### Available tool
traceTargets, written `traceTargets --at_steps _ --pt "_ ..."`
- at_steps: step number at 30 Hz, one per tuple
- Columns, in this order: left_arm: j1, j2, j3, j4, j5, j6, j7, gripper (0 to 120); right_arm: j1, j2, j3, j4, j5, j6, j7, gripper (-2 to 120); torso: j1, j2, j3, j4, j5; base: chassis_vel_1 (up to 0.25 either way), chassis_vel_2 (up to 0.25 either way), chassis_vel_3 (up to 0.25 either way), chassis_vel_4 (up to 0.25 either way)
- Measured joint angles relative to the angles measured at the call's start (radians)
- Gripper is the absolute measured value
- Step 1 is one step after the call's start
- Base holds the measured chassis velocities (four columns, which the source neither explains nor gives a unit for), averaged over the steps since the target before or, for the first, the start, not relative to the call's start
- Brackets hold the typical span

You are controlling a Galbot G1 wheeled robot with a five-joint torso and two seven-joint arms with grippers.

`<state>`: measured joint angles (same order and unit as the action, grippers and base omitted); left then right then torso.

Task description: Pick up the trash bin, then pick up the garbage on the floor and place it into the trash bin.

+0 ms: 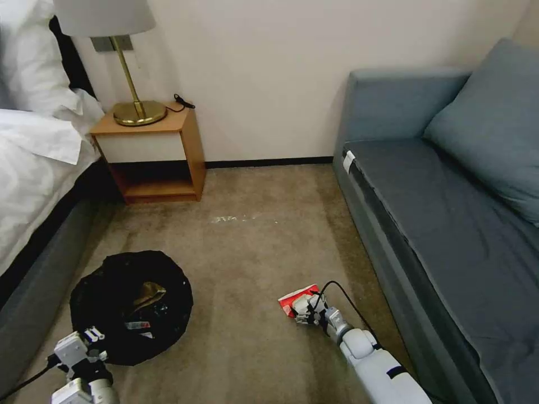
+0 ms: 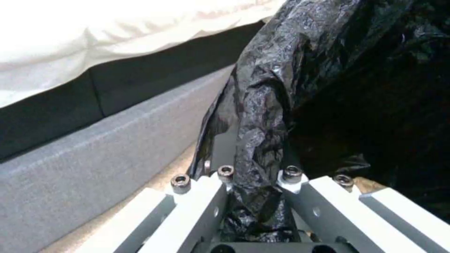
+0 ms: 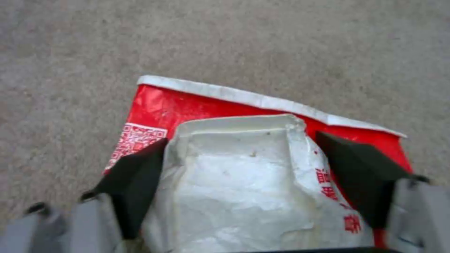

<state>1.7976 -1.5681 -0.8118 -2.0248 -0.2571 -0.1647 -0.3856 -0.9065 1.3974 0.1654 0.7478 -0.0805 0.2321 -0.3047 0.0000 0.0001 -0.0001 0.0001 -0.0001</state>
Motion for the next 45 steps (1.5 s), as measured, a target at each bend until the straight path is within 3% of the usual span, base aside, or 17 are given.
traceTargets --at_steps 4,6,29,37,45 --pt "0.007 0.000 -0.001 0.000 -0.003 -0.008 0.000 3 -0.002 0.000 0.000 -0.001 0.000 0.001 -0.010 70 0.000 0.000 0.000 0.0000 0.0000 0.000 0.000 0.000 0.000" --pt "0.014 0.001 -0.003 0.000 -0.008 -0.016 -0.003 3 -0.011 -0.001 0.001 0.005 0.000 0.001 -0.017 58 0.000 0.000 0.000 -0.0001 0.0000 0.000 0.000 0.000 0.000" --pt "0.026 -0.011 0.004 0.008 0.004 -0.033 -0.006 3 -0.070 -0.018 0.031 0.060 0.028 0.017 -0.071 7 0.000 0.000 0.000 0.0000 0.0002 0.000 0.000 0.000 0.000" --pt "0.032 -0.018 0.006 0.007 0.014 -0.045 -0.006 3 -0.090 -0.023 0.022 0.121 0.068 0.026 -0.104 6 0.000 0.000 0.000 -0.0006 -0.0001 0.000 0.000 0.000 0.000" --pt "0.031 -0.028 0.010 0.012 0.040 -0.053 -0.007 3 -0.114 -0.017 -0.036 0.303 0.198 0.035 -0.159 5 0.000 0.000 0.000 -0.0003 0.0000 0.000 0.000 0.000 0.000"
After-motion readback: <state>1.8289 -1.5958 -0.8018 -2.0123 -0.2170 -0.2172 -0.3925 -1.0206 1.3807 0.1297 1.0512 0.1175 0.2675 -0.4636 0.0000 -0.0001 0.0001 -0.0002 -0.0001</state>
